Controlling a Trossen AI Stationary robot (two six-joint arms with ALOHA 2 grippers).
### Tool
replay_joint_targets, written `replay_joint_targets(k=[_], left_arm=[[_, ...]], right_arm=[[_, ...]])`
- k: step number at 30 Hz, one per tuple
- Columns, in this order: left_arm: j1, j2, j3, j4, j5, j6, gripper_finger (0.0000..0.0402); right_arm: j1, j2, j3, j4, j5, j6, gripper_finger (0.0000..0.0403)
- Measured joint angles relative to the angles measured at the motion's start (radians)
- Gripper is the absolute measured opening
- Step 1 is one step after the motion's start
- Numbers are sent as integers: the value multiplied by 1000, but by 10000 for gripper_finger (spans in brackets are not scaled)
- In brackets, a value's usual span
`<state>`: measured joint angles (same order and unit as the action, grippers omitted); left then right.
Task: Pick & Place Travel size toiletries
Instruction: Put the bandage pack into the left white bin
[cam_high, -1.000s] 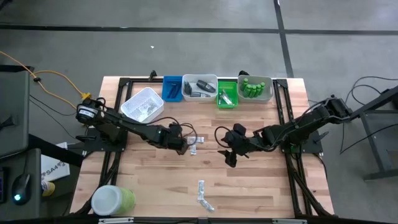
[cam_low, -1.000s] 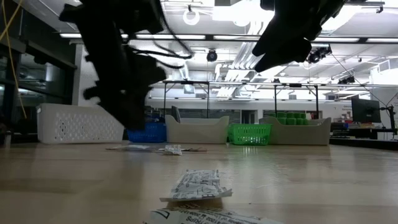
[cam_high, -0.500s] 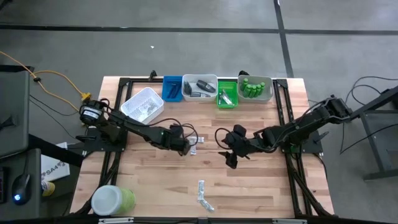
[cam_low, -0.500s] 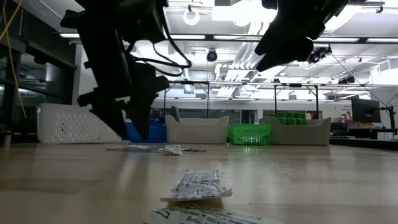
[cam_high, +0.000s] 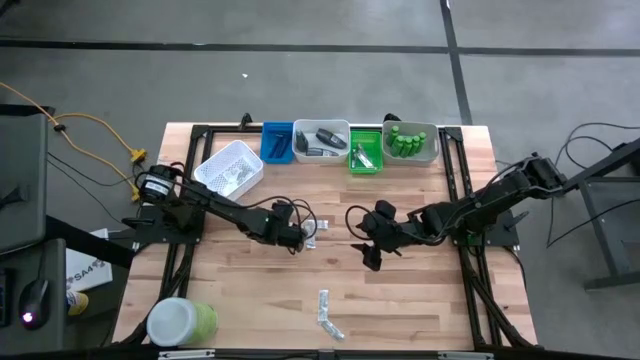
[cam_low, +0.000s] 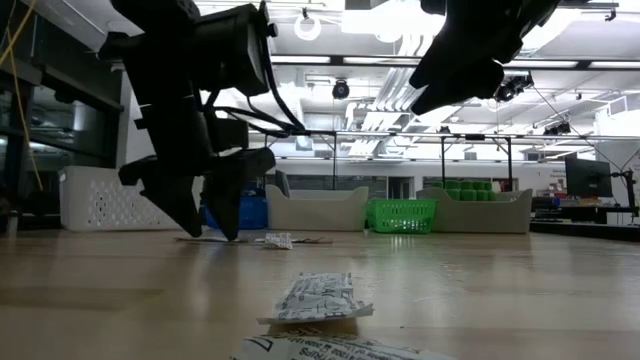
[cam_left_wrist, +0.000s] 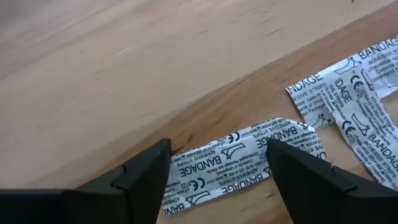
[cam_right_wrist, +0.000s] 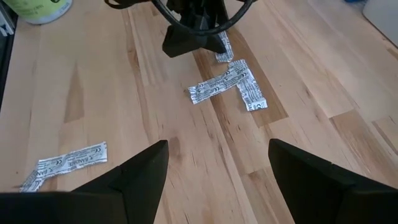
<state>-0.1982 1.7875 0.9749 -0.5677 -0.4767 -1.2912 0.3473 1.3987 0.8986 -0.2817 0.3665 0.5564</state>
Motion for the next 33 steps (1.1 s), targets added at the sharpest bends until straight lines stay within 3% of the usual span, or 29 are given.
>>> replay_joint_targets(k=[5,20,28,33], left_arm=[[1,25,0,-5,27,-1,245],[-6,27,-3,-17,91,45,119],[-6,17,-4,-44,89,136,17],[-6,-12,-6,-61,79,172,8]], right_arm=[[0,0,0,-5,-2,13,270],[0,0,0,-7,-2,16,270],[0,0,0,-7,-2,16,270],[0,0,0,-9,-2,16,270]])
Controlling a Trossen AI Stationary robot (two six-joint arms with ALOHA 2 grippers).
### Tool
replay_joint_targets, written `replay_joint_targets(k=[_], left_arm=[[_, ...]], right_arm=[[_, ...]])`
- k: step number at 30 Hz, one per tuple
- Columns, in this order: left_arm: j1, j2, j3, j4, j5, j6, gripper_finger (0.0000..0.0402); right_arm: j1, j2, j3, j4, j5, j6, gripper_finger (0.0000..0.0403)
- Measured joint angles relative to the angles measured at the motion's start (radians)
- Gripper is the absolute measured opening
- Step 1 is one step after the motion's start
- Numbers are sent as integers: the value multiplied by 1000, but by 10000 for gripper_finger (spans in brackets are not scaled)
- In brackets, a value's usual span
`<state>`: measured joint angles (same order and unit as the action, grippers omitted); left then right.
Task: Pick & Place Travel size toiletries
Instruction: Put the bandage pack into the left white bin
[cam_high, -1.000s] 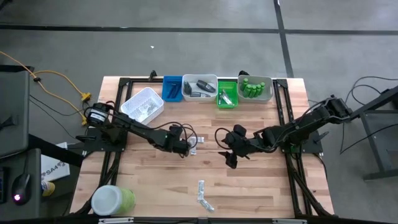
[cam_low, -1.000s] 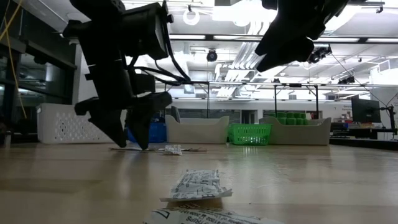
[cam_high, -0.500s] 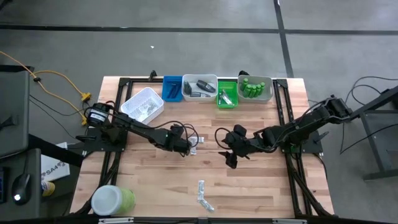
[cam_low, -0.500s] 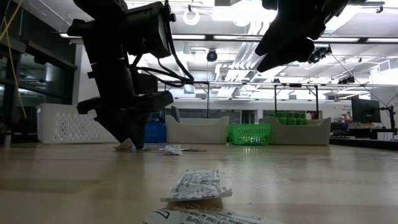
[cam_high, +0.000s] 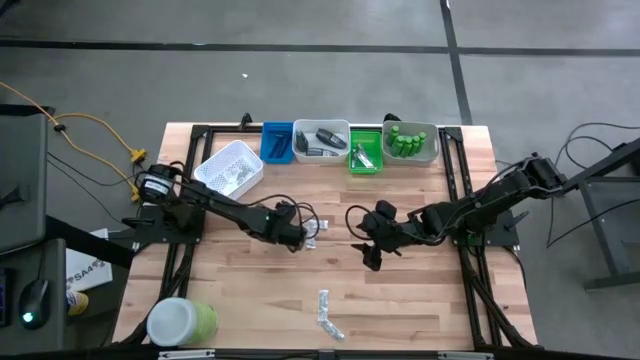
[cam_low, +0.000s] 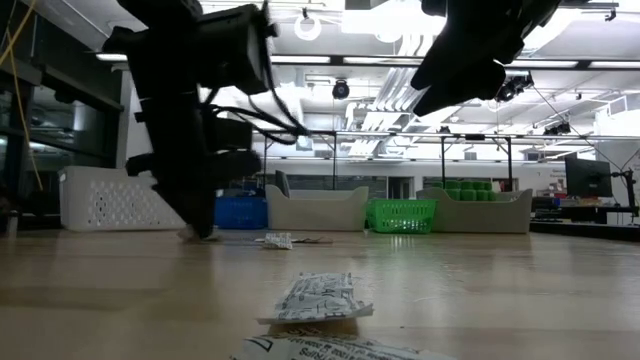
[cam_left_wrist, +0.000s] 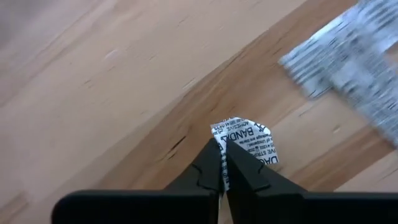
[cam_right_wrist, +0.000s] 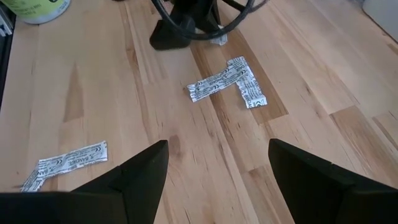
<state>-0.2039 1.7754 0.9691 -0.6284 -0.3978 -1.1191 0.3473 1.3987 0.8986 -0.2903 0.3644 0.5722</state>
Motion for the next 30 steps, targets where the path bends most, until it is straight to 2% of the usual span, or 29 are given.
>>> replay_joint_targets(k=[4,10,15,17,19,25,30], left_arm=[[1,-77,-8,-83,10,27,4],[1,-244,-4,-196,-83,40,3],[2,-380,0,-276,-214,91,2],[26,-417,-1,-373,-284,56,2],[57,-446,-1,-451,-313,-15,1],[175,-449,-1,-608,-372,-90,1],[286,-398,0,-614,-378,-58,1]], right_arm=[[0,0,0,-4,1,0,270],[0,0,0,-3,3,0,270],[0,0,0,2,8,0,270],[0,0,0,4,13,0,270],[0,0,0,3,16,0,270],[0,0,0,11,19,5,270],[0,1,0,11,19,14,270]])
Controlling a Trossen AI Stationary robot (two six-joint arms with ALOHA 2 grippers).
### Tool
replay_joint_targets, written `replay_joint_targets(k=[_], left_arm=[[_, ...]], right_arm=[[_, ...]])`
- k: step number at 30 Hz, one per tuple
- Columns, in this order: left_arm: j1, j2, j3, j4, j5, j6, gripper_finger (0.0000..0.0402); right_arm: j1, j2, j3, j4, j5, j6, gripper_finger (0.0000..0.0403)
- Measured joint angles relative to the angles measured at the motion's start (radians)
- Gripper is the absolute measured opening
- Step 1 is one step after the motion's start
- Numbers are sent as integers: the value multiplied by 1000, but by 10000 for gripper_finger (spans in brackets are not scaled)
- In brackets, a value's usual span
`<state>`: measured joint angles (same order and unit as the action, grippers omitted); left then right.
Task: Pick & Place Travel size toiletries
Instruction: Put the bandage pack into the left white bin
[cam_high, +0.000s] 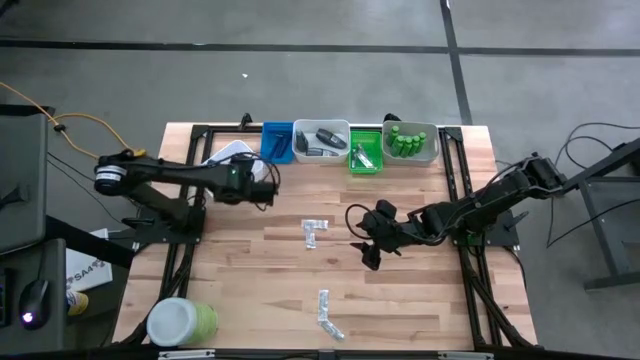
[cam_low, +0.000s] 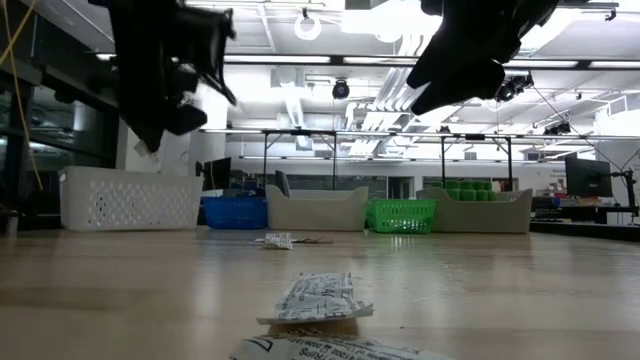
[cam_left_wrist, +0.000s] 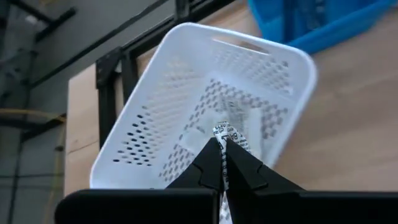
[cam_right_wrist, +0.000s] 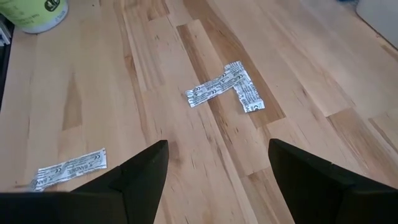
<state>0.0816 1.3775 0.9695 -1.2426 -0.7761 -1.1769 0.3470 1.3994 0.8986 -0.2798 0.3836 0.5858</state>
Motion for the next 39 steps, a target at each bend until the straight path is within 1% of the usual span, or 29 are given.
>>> replay_joint_targets(k=[6,11,14,21,25,28,35,39], left_arm=[[120,69,0,-16,0,54,2],[160,118,0,5,0,102,10],[161,126,1,27,-2,134,38],[161,125,1,15,-7,134,134],[161,125,1,14,-7,133,168],[161,125,1,8,-11,134,176],[161,125,1,10,-12,138,177],[147,116,1,13,-13,182,177]], right_arm=[[0,0,0,-9,0,17,270],[0,0,0,-9,0,17,270],[0,0,0,-11,0,16,270],[0,0,0,-11,0,6,270],[0,0,0,-11,0,-4,270],[0,0,0,-10,0,-4,270],[0,0,0,-10,0,-3,270],[0,0,0,-10,0,-4,270]])
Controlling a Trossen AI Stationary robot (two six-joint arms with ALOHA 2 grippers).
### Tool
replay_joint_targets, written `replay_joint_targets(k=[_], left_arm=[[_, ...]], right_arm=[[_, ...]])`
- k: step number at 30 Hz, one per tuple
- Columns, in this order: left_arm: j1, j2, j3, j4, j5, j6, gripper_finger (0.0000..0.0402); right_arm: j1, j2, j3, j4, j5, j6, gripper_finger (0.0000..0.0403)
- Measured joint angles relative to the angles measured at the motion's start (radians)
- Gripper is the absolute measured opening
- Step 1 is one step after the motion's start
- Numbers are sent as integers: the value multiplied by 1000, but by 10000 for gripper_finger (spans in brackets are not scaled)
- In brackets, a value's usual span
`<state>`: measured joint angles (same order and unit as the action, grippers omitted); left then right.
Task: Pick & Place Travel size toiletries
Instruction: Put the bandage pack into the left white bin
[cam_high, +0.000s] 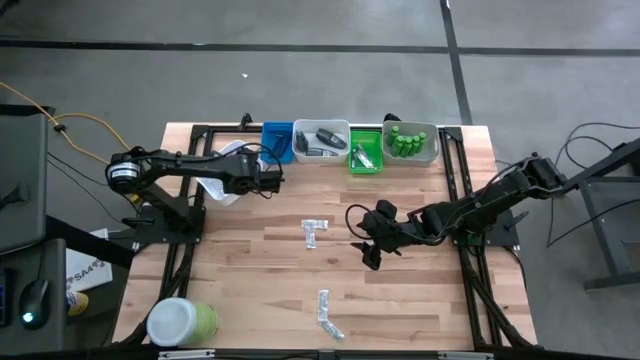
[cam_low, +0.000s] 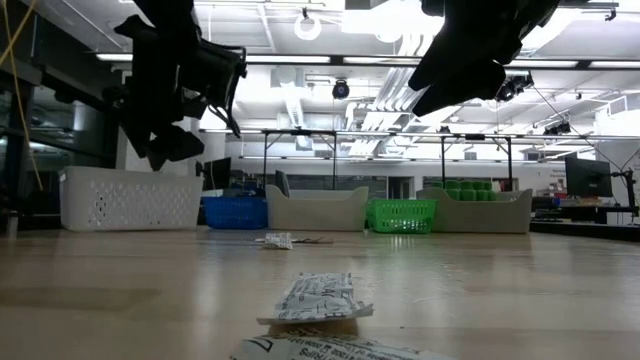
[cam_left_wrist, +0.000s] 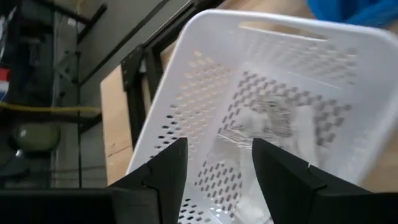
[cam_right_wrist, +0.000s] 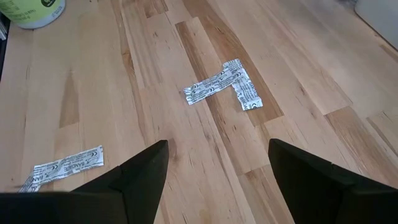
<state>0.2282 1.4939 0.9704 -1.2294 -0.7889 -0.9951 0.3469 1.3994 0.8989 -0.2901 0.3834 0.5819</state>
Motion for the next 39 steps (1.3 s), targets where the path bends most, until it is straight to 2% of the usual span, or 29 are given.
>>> replay_joint_targets(k=[8,13,16,20,23,27,31,34,39], left_arm=[[-139,-34,0,102,1,75,177],[-242,-45,1,284,44,320,177],[-287,-45,1,406,128,493,177],[-344,-45,1,511,194,600,177],[-386,-45,1,527,177,599,177],[-445,-45,1,525,134,555,177],[-492,-45,1,526,107,518,177],[-513,-45,1,527,91,506,177],[-519,-45,1,520,80,492,177]], right_arm=[[0,0,0,0,0,-1,270],[0,0,0,0,5,-2,270],[0,0,0,-2,6,-2,270],[0,0,0,-8,-13,22,270],[7,0,0,-7,-51,6,270],[57,0,0,32,-98,-97,270],[101,11,0,81,-69,-144,270],[116,66,0,199,-48,-223,270],[138,223,0,413,-71,-315,270]])
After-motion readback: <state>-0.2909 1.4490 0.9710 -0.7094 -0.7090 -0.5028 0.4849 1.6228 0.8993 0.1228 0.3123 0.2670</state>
